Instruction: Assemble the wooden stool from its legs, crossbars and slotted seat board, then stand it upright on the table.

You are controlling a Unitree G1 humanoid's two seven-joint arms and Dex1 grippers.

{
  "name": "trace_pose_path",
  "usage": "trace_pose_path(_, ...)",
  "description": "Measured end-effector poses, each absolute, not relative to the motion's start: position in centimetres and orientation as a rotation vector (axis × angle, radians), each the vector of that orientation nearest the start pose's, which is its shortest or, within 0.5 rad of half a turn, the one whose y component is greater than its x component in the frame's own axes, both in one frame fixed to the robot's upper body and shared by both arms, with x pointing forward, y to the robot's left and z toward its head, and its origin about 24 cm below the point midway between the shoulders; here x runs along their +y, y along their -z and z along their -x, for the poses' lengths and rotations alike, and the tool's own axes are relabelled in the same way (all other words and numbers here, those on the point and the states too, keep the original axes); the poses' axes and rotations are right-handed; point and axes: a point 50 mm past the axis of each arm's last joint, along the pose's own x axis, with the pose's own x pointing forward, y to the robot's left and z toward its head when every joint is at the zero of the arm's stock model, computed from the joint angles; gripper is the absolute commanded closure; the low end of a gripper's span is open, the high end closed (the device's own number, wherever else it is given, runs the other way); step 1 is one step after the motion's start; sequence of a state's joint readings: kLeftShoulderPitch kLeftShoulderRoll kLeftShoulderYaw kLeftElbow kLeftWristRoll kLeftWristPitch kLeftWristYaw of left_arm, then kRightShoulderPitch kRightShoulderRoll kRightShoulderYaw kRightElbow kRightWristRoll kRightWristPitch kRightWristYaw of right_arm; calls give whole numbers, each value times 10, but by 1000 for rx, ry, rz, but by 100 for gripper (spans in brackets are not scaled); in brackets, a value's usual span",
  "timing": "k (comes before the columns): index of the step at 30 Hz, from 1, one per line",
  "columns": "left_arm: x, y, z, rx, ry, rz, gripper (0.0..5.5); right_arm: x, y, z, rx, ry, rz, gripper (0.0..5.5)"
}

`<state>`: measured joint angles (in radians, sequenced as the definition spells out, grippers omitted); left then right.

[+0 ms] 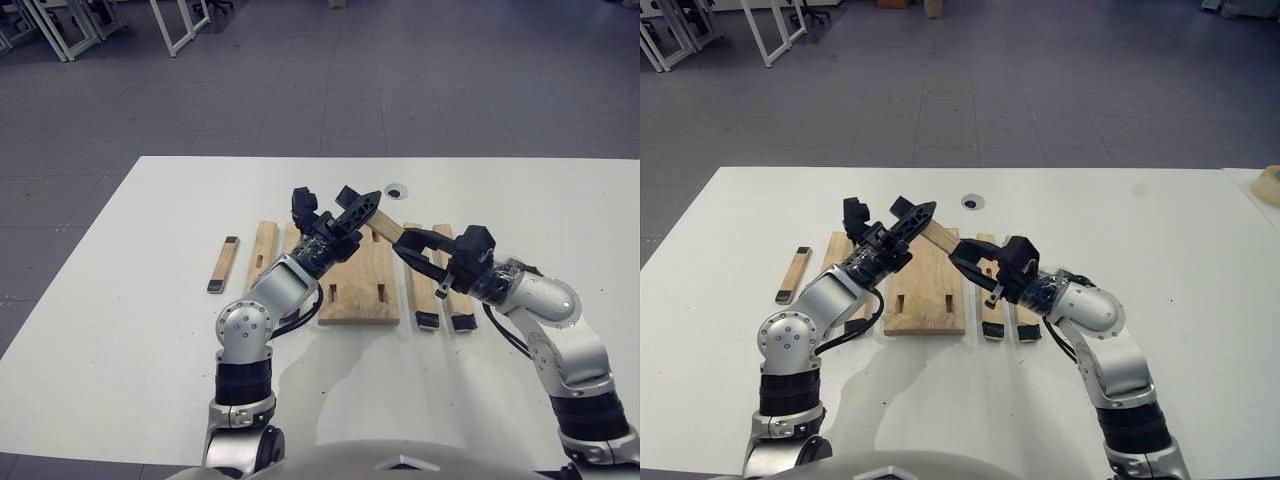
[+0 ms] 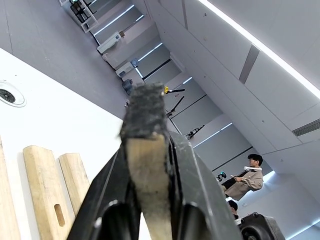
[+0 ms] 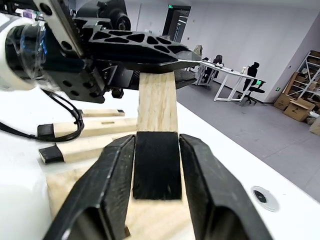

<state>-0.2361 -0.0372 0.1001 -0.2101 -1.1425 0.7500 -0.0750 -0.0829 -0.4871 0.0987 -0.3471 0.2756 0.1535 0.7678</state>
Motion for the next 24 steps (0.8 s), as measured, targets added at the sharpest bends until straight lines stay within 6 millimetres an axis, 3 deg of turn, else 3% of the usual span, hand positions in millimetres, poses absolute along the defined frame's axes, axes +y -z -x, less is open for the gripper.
trace_pose_path(3,102,-99,-270,263,589,1016,507,-151,-113,-235,-91,-972,330,298)
trace_pose_path(6,112,-98,-270,226,589,982,507,-156,-107,-237,-62,-966,341,235)
trace_pose_path(9,160,-106,-276,77,405,902,507,-168,-98,-242,-10,-901,364,229)
trace_pose_path(12,205,-119,-268,-50,285,602,507,-198,-77,-258,117,-600,363,229)
trace_pose_path(14,222,-116,-267,-58,203,465,507,-204,-68,-260,153,-513,350,229)
trace_pose_path(17,234,-103,-264,-26,92,342,507,-199,-63,-256,164,-503,354,229)
trace_pose_path(20,234,-92,-263,-3,55,273,507,-188,-58,-251,168,-540,343,229)
trace_pose_path(24,232,-71,-266,51,28,294,507,-187,-61,-251,152,-535,345,229)
